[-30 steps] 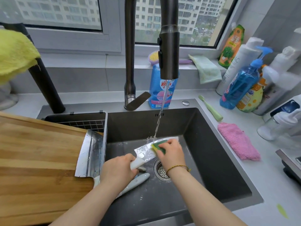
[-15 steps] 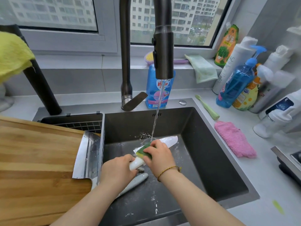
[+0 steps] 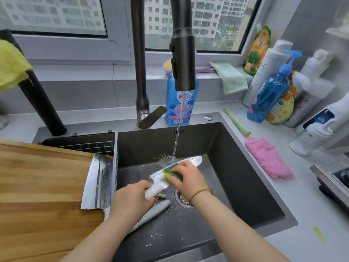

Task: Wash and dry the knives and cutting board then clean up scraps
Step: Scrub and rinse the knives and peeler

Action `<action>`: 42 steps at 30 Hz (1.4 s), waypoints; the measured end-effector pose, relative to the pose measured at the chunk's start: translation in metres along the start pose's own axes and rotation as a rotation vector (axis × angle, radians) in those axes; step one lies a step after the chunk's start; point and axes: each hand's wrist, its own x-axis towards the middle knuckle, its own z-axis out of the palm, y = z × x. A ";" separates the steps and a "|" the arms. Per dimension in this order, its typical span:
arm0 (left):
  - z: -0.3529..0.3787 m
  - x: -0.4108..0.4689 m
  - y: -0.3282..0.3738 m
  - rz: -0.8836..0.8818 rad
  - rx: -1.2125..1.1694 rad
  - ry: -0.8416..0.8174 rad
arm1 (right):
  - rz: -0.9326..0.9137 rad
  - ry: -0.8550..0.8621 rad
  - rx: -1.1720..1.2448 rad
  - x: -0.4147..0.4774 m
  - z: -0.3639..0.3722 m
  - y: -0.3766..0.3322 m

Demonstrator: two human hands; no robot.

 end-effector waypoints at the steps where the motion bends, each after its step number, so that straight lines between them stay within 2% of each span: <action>1: 0.000 0.000 -0.001 -0.001 -0.007 -0.006 | 0.088 0.029 0.108 0.002 -0.006 0.004; 4: -0.002 -0.004 -0.001 0.000 -0.041 -0.018 | 0.426 0.131 0.673 -0.001 -0.031 0.017; 6: -0.003 -0.006 -0.001 0.011 -0.061 -0.009 | 0.585 0.163 1.087 -0.011 -0.046 0.030; 8: -0.005 -0.006 0.000 0.012 -0.075 -0.005 | 0.639 0.140 1.424 -0.029 -0.056 0.041; 9: -0.007 -0.006 0.001 0.013 -0.081 -0.008 | 0.599 0.121 1.460 -0.041 -0.060 0.049; 11: -0.011 -0.008 0.003 0.003 -0.103 -0.010 | 0.541 0.121 1.330 -0.060 -0.061 0.061; 19: -0.013 -0.023 0.015 0.031 -0.171 -0.038 | 0.655 0.346 1.127 -0.143 -0.080 0.098; 21: -0.012 -0.025 0.019 0.045 -0.189 -0.037 | 0.692 0.334 1.068 -0.159 -0.082 0.102; 24: -0.012 -0.028 0.023 0.056 -0.203 -0.038 | 0.771 0.306 0.842 -0.172 -0.081 0.110; 29: -0.012 -0.032 0.022 0.056 -0.196 -0.026 | 0.774 0.353 0.512 -0.175 -0.081 0.113; 35: -0.014 -0.035 0.015 0.036 -0.183 -0.027 | 0.888 0.369 0.282 -0.178 -0.075 0.120; 39: -0.016 -0.032 0.011 0.014 -0.172 -0.016 | 0.793 0.582 0.090 -0.165 -0.074 0.098; 42: -0.016 -0.030 0.009 0.001 -0.184 -0.003 | 0.632 0.579 0.123 -0.132 -0.066 0.070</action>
